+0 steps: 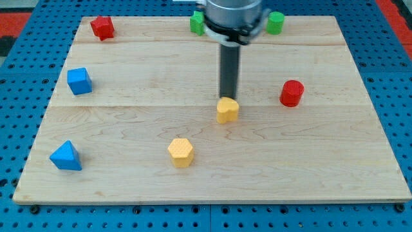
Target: Push the yellow blocks parallel to each other
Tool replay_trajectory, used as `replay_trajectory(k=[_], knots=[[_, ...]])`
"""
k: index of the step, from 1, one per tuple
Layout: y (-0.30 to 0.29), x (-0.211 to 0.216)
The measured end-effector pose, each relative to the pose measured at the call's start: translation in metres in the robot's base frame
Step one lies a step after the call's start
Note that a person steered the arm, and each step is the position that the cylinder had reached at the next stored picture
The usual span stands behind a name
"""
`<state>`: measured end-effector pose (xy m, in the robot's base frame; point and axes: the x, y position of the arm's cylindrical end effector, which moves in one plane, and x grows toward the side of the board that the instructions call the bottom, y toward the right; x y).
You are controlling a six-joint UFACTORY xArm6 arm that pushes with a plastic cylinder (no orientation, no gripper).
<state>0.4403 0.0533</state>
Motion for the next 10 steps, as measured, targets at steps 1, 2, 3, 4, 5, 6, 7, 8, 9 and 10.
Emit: replay_trajectory(k=[1,2,3,4,5,6,7,8,9,10], knots=[[0.028,0.032],[-0.029,0.018],[-0.064,0.017],[-0.074,0.026],[-0.059,0.043],[-0.018,0.055],[0.033,0.066],[0.047,0.066],[0.052,0.066],[0.050,0.066]])
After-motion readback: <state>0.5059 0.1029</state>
